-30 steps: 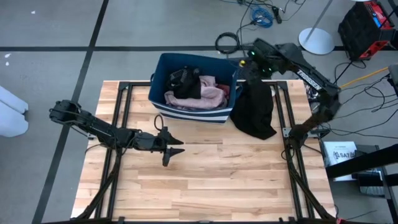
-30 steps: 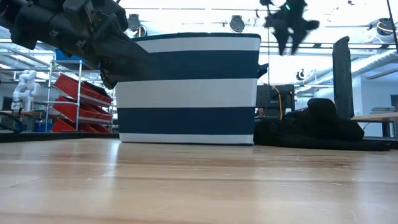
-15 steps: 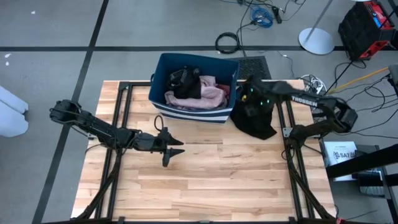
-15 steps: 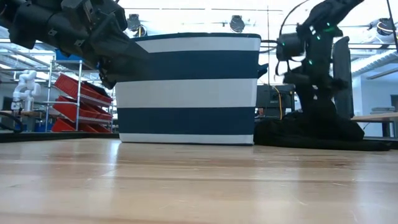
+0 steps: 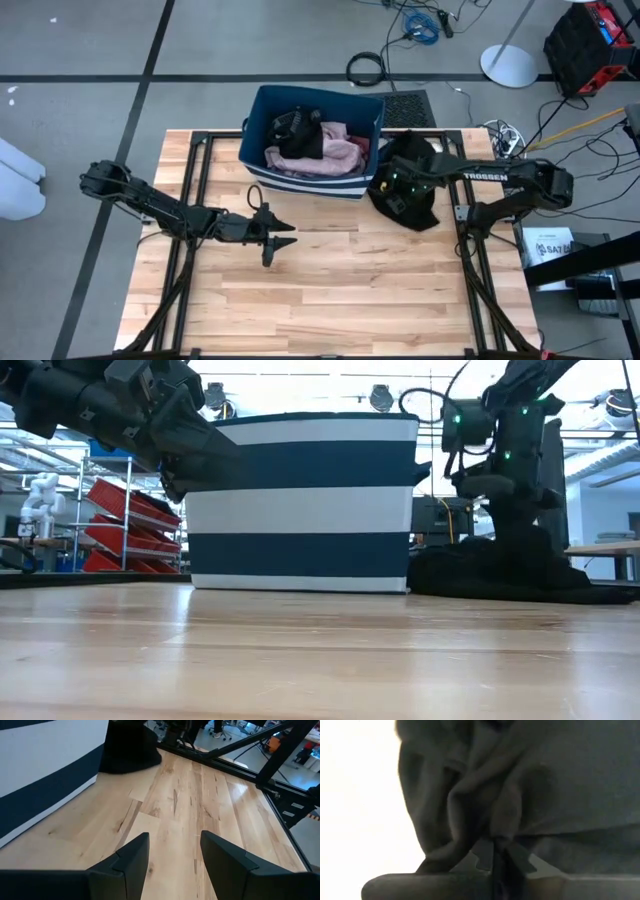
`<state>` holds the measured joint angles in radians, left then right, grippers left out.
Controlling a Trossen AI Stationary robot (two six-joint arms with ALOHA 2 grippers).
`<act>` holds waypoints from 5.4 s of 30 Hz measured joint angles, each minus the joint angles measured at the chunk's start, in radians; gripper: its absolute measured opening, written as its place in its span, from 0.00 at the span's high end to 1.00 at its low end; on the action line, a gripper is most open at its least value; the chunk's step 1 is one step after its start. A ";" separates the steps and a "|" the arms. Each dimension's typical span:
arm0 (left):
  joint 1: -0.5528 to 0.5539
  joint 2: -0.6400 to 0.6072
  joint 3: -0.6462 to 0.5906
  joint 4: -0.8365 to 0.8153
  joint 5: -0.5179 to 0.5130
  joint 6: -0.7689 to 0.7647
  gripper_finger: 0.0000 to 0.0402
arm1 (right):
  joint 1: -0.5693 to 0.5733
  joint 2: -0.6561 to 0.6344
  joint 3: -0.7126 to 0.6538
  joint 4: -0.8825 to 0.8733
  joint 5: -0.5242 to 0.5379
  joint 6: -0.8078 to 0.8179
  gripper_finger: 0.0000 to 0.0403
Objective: Sort clothes
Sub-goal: Put the black hoodie into the blue laundry organizer
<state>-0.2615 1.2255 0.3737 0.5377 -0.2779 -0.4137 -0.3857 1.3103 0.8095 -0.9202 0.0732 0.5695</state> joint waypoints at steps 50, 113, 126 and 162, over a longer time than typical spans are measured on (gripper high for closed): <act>-0.282 0.017 -0.001 0.039 -0.211 -0.287 0.53 | 0.960 -0.008 0.212 -0.065 0.110 0.491 0.61; -0.255 0.175 0.000 0.080 -0.287 -0.152 0.53 | 1.161 0.203 0.575 0.061 0.524 0.081 1.00; -0.273 0.186 0.095 0.220 -0.233 0.066 0.53 | 1.272 0.156 0.575 -0.328 0.501 0.542 1.00; -0.313 0.692 0.852 -1.029 -0.256 -0.286 0.53 | 1.264 0.156 0.574 -0.329 0.492 0.511 1.00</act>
<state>-0.5741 1.9171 1.2255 -0.4916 -0.5341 -0.7002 0.8787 1.4666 1.3838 -1.2488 0.5648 1.0801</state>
